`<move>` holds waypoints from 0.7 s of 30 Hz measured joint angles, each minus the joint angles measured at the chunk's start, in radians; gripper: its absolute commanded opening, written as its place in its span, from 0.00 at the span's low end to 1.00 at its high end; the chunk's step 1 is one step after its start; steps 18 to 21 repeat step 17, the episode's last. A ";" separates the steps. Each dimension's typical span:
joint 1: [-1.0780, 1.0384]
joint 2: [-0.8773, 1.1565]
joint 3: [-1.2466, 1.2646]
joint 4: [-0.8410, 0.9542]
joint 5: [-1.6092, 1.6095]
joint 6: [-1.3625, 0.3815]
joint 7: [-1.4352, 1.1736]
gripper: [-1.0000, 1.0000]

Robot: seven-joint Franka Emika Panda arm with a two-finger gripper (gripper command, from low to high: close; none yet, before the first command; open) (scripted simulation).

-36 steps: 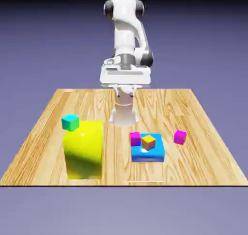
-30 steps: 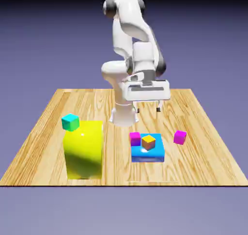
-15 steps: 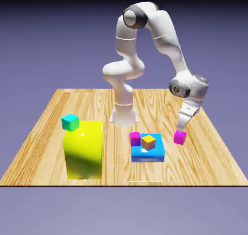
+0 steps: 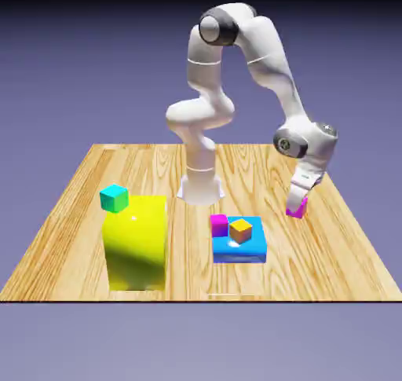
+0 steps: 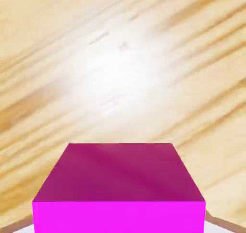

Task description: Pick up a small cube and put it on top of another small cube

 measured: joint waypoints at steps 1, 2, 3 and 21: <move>-0.038 -0.027 -0.012 0.006 0.016 -0.031 -0.003 0.00; -0.063 -0.055 -0.044 0.011 0.031 -0.063 -0.007 0.00; -0.114 -0.082 -0.063 0.017 0.047 -0.094 -0.010 0.00; -0.273 -0.108 -0.164 -0.017 0.095 -0.081 -0.004 1.00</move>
